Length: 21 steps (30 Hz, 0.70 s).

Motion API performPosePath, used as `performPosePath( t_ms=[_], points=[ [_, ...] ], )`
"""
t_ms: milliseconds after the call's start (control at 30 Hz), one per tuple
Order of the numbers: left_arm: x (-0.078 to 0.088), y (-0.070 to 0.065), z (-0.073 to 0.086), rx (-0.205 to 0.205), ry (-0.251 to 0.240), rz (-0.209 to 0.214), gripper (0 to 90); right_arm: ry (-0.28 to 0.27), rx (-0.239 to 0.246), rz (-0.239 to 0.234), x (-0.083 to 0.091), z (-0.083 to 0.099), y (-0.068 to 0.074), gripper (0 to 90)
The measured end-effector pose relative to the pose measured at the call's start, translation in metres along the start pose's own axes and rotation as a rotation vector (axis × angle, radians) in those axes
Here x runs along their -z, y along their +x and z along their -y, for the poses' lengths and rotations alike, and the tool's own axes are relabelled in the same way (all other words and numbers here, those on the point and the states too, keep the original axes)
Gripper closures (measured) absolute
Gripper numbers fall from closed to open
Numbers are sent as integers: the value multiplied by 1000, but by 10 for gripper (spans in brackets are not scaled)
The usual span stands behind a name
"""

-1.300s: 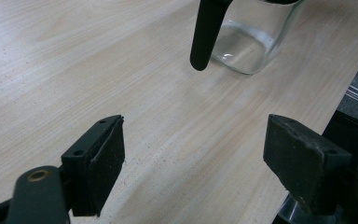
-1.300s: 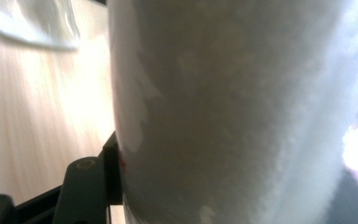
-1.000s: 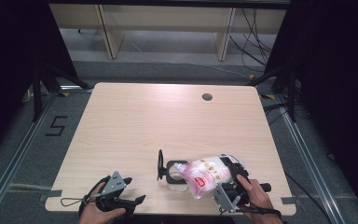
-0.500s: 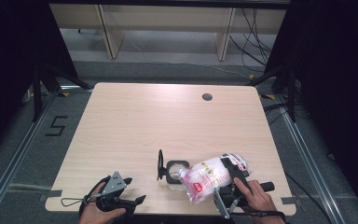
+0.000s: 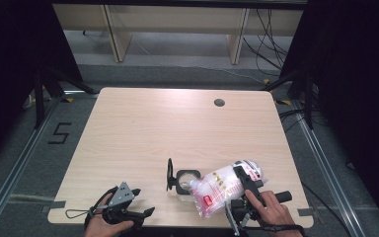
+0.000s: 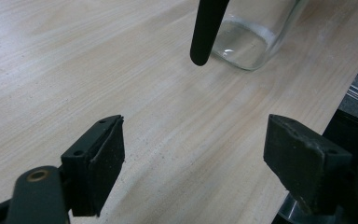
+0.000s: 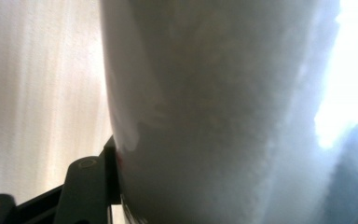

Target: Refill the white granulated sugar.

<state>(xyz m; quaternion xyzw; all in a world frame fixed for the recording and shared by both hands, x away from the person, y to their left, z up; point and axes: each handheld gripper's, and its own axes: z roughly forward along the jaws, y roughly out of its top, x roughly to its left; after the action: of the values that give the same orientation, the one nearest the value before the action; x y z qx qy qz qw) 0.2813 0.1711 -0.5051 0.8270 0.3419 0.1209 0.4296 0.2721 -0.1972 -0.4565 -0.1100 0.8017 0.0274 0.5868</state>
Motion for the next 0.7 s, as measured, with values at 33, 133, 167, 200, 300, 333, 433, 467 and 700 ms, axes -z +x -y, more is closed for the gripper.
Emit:
performPosePath(
  t_ms=[33, 133, 167, 200, 300, 333, 433, 467, 700],
  points=[
    [0, 0, 0, 5, -4, 3, 198, -4, 28, 9, 0, 0, -2, 401],
    [0, 0, 0, 3, 0, 4, 198, 22, 29, 9, 2, 1, -4, 402],
    [0, 0, 0, -1, -1, 4, 198, 15, 44, 12, 1, 1, -5, 402],
    [0, 1, 0, -17, -1, 5, 198, 24, 38, 9, 2, 0, -4, 402],
    [0, 0, 0, -17, 2, 9, 198, 23, 84, 2, 1, -1, -5, 402],
    [-1, 0, 0, -16, -4, 9, 198, 22, 103, 8, 1, -1, -5, 403],
    [-1, 0, 0, -23, 2, -1, 198, 30, 93, 5, 2, 0, -5, 403],
    [-1, 0, 0, -17, -4, 3, 198, 42, 89, 2, 3, -1, -5, 403],
    [0, 1, 0, -21, 5, 0, 198, 29, 90, 22, 1, 2, -4, 404]
  ],
)
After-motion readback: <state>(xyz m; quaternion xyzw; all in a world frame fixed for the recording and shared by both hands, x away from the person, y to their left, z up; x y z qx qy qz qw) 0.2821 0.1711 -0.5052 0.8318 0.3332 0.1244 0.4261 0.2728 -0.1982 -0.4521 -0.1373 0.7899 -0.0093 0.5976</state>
